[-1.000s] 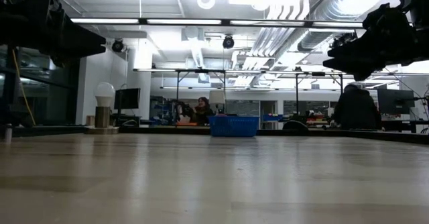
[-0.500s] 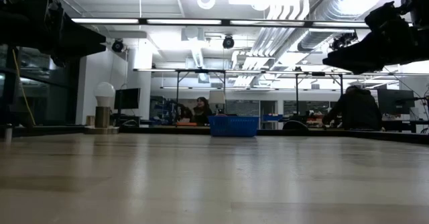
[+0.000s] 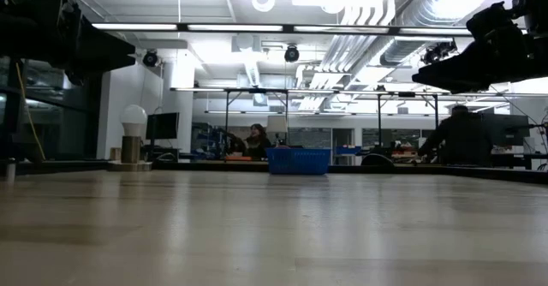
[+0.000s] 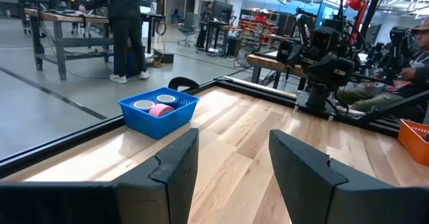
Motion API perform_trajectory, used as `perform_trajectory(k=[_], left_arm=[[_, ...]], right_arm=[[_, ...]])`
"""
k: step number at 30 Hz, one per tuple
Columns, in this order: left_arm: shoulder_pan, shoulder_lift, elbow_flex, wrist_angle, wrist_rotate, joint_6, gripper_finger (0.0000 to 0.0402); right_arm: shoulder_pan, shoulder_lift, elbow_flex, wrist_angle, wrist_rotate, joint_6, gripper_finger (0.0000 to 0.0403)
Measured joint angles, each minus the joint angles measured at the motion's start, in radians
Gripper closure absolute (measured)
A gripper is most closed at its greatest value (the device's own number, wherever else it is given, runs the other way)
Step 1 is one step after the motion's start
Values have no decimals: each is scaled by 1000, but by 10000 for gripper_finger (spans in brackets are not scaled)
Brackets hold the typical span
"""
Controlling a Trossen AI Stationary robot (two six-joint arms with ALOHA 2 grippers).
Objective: Pick and place Stapler, Stapler remover, tape
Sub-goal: Return to Home Position
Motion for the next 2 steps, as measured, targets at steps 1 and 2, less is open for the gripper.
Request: perform_trajectory(k=[1,2], left_arm=[[0,0,0,0,0,0,223],[0,0,0,0,0,0,223]], right_arm=[[0,0,0,0,0,-1,166],[0,0,0,0,0,-2,166]])
